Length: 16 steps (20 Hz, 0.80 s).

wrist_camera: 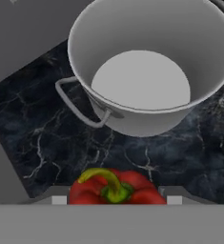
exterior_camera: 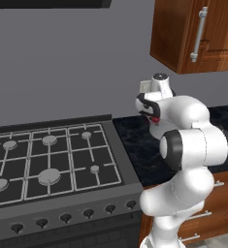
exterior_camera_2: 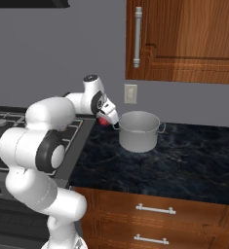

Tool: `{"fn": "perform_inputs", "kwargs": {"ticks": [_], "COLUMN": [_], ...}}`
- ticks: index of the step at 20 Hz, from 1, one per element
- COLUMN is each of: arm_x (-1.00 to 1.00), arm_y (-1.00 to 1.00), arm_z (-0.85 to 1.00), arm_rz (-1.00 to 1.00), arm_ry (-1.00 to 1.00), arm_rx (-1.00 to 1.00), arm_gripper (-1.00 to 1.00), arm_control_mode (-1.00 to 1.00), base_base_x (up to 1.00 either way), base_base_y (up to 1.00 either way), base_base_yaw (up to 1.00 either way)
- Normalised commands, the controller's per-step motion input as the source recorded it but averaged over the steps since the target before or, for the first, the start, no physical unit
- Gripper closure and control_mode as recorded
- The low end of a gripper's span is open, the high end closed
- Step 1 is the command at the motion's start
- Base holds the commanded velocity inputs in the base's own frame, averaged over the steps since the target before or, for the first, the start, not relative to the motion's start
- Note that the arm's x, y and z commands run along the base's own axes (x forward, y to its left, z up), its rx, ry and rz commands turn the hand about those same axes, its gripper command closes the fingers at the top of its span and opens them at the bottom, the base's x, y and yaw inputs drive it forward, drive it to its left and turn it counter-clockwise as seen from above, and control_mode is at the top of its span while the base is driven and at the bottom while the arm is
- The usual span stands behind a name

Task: Turn on the sink faucet. Then move the bell pepper from the counter to the sink. Turn off the sink. Move the vegetable from the sink to the pot next to the stove. Finally move the pot to the front center burner.

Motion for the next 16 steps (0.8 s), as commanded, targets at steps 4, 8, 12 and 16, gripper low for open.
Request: {"fn": "perform_inputs", "kwargs": {"ticks": [4,8,12,16], "arm_x": [0.12,0.11,0.18,0.31], "arm_y": [-0.61,-0.49,-0.39,-0.32], "arm_z": [0.01,0.0,0.0,0.0], "arm_rz": [-0.08,-0.07,-0.07,-0.05], "arm_ry": [-0.1,-0.09,-0.08,-0.05], "arm_rx": [-0.04,-0.06,-0.07,-0.07], "arm_gripper": [1.0,1.0,1.0,1.0], "arm_control_mode": [-1.0,-1.0,-1.0,-1.0], "base_base_x": [0.0,0.0,0.0,0.0], "base_base_y": [0.0,0.0,0.0,0.0], "base_base_yaw": [0.0,0.0,0.0,0.0]}}
